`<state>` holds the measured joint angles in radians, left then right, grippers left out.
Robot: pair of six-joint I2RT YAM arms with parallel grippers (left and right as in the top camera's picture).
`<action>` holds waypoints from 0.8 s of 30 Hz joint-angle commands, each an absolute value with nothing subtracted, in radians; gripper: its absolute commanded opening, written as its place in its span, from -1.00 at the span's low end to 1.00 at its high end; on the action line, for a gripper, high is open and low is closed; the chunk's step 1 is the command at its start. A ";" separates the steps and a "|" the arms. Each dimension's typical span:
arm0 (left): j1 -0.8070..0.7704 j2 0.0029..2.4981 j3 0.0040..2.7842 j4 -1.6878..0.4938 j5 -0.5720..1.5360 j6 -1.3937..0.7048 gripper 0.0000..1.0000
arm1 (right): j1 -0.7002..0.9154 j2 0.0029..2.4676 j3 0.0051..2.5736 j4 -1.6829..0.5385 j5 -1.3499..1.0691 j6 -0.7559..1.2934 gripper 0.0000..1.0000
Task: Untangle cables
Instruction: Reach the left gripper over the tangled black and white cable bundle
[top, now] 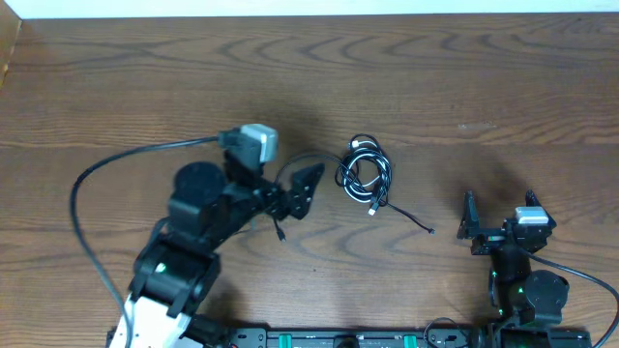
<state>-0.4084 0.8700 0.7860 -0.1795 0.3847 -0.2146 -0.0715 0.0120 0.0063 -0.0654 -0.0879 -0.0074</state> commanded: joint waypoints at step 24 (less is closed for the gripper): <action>-0.625 1.499 0.806 0.256 0.314 -1.052 0.86 | -0.071 0.007 0.006 -0.070 -0.081 0.003 0.98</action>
